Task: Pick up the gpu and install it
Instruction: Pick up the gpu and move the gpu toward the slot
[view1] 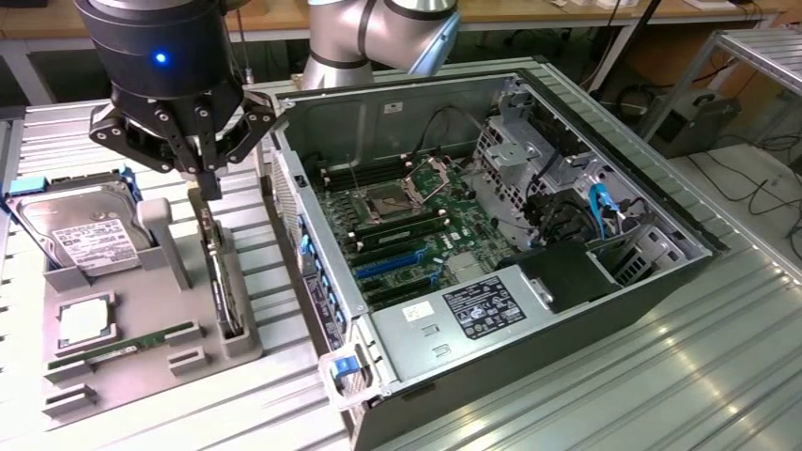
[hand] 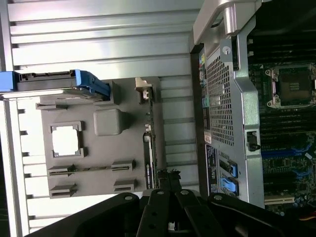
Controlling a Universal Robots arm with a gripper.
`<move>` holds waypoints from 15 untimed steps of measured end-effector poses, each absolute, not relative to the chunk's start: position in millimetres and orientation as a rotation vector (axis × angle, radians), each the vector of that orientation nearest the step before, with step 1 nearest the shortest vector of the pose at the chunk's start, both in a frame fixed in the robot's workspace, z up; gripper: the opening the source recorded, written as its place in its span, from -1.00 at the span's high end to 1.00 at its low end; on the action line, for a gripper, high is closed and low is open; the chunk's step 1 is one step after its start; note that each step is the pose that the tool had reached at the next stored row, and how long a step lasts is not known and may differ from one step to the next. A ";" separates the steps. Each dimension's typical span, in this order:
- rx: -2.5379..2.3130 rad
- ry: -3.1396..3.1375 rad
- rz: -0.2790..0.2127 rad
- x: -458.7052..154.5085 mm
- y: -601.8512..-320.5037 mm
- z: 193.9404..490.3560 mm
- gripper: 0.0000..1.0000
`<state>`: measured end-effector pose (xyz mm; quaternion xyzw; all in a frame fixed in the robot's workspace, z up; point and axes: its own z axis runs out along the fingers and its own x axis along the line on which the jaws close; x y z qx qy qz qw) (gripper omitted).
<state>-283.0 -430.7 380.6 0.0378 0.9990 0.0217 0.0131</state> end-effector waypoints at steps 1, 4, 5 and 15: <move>0.118 3.112 0.067 -283.0 -430.7 380.6 0.79; 0.118 3.112 0.067 -283.0 -430.7 380.6 0.77; 0.118 3.112 0.067 -282.9 -430.7 380.6 0.66; 0.118 3.112 0.067 -290.2 -430.7 370.9 0.28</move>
